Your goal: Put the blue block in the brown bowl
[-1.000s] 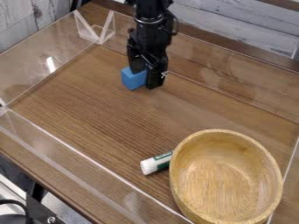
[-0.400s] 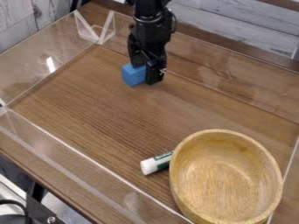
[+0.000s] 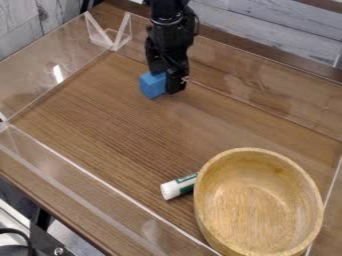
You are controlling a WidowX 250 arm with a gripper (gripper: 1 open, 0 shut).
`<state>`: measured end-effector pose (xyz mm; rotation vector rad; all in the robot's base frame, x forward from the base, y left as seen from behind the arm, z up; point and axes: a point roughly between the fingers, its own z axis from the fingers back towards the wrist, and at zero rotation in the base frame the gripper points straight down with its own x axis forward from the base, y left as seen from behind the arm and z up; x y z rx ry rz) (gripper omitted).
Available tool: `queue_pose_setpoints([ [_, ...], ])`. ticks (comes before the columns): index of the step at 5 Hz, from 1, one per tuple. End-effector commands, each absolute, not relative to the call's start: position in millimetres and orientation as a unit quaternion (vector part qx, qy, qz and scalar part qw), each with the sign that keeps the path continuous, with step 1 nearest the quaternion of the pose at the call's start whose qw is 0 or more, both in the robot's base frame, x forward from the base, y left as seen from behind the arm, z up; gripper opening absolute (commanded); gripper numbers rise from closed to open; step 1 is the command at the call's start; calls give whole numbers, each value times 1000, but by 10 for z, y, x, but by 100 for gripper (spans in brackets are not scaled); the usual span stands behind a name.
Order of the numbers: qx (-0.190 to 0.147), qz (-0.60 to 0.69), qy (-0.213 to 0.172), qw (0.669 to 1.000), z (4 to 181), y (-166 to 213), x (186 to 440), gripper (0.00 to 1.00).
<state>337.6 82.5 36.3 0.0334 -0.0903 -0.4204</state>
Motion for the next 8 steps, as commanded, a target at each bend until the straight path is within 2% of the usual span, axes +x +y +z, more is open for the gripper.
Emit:
queue_pose_setpoints([
  [1, 3, -206, -27, 978, 149, 895, 3289, 100],
  [2, 1, -208, -29, 978, 160, 911, 3291, 100],
  [3, 2, -213, -29, 977, 212, 901, 3294, 0],
  [8, 19, -241, -17, 970, 394, 818, 3282, 0],
])
